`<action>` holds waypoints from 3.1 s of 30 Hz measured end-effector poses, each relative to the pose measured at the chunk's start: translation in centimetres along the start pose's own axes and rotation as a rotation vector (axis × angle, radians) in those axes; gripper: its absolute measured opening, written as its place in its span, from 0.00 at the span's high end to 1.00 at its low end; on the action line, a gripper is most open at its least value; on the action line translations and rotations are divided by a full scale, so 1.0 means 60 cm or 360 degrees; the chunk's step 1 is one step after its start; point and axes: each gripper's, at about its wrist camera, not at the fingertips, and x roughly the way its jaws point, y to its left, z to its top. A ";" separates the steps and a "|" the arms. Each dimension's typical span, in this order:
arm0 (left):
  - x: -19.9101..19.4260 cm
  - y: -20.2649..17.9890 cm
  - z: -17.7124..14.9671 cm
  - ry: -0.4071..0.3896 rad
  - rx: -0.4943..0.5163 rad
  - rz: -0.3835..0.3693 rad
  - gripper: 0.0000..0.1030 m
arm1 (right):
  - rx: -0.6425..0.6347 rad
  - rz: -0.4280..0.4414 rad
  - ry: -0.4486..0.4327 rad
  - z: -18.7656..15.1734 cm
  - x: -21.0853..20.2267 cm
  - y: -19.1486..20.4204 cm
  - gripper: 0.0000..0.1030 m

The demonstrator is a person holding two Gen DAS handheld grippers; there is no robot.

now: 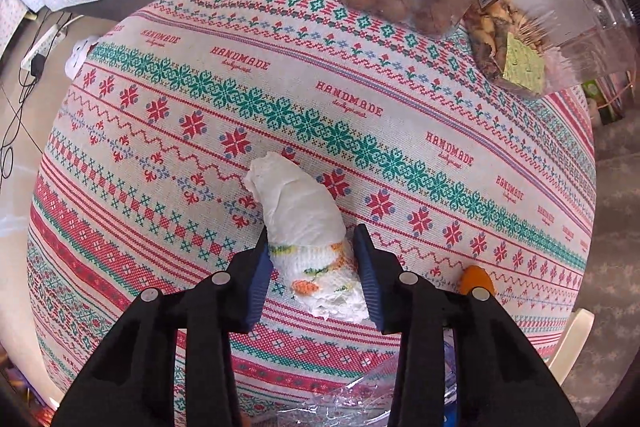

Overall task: Collect trash
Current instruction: 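Move the left tool to the crumpled white tissue and grasp it, then grasp the orange peel with the right tool and lift it while the left tool holds the tissue, then carry the orange peel to the white bin and open the right tool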

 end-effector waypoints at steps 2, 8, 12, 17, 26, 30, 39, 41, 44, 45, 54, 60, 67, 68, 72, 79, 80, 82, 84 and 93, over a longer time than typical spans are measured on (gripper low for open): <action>-0.023 0.005 -0.003 -0.0040 0.0003 -0.0022 0.62 | 0.0038 0.0090 0.0079 -0.003 0.009 0.006 0.07; -0.155 0.024 -0.044 -0.0263 0.0046 -0.0194 0.62 | 0.0064 0.0434 0.0433 -0.034 0.050 0.066 0.07; -0.266 0.030 -0.101 -0.0492 0.0125 -0.0322 0.62 | 0.0076 0.0647 0.0641 -0.065 0.071 0.123 0.08; -0.325 0.034 -0.159 -0.0761 0.0265 -0.0214 0.62 | 0.0021 0.0618 0.0735 -0.096 0.090 0.172 0.10; -0.318 0.088 -0.144 -0.0780 0.0290 -0.0194 0.62 | 0.0069 0.0463 0.0798 -0.102 0.148 0.188 0.11; -0.330 0.109 -0.140 -0.0776 0.0246 -0.0239 0.62 | -0.0010 0.0484 0.0825 -0.090 0.163 0.229 0.12; -0.353 0.127 -0.137 -0.0805 0.0203 -0.0304 0.62 | -0.0360 0.0380 0.1105 -0.089 0.247 0.348 0.22; -0.354 0.128 -0.135 -0.0801 0.0205 -0.0303 0.62 | -0.0427 0.0339 0.1146 -0.101 0.263 0.365 0.28; -0.351 0.137 -0.132 -0.0786 0.0196 -0.0303 0.62 | -0.0436 0.0335 0.1219 -0.114 0.288 0.378 0.38; -0.351 0.139 -0.131 -0.0786 0.0193 -0.0301 0.62 | -0.0423 0.0341 0.1249 -0.118 0.297 0.379 0.41; -0.333 0.158 -0.120 -0.0740 0.0136 -0.0281 0.62 | -0.0227 0.0449 0.1159 -0.091 0.302 0.350 0.88; -0.332 0.158 -0.121 -0.0749 0.0119 -0.0301 0.62 | -0.0158 0.0653 0.0845 -0.043 0.210 0.330 0.88; -0.339 0.153 -0.127 -0.0800 0.0125 -0.0330 0.62 | -0.0206 0.0800 0.0407 -0.020 0.075 0.313 0.88; -0.341 0.152 -0.129 -0.0810 0.0125 -0.0335 0.62 | -0.0221 0.0796 0.0338 -0.018 0.059 0.318 0.88; -0.349 0.148 -0.135 -0.0856 0.0140 -0.0363 0.62 | -0.0267 0.0754 0.0095 -0.018 -0.004 0.311 0.88; -0.375 0.119 -0.161 -0.1012 0.0217 -0.0409 0.62 | -0.0231 0.0653 -0.0191 -0.010 -0.071 0.275 0.88; -0.381 0.113 -0.167 -0.1047 0.0232 -0.0410 0.62 | -0.0229 0.0625 -0.0230 -0.011 -0.078 0.268 0.88; -0.391 0.102 -0.177 -0.1119 0.0262 -0.0411 0.62 | -0.0221 0.0562 -0.0312 -0.014 -0.092 0.255 0.88; -0.399 0.091 -0.188 -0.1181 0.0284 -0.0404 0.62 | -0.0204 0.0493 -0.0393 -0.017 -0.101 0.241 0.88; -0.391 0.050 -0.200 -0.1197 0.0323 -0.0404 0.62 | -0.0081 0.0078 -0.0578 -0.004 -0.087 0.140 0.88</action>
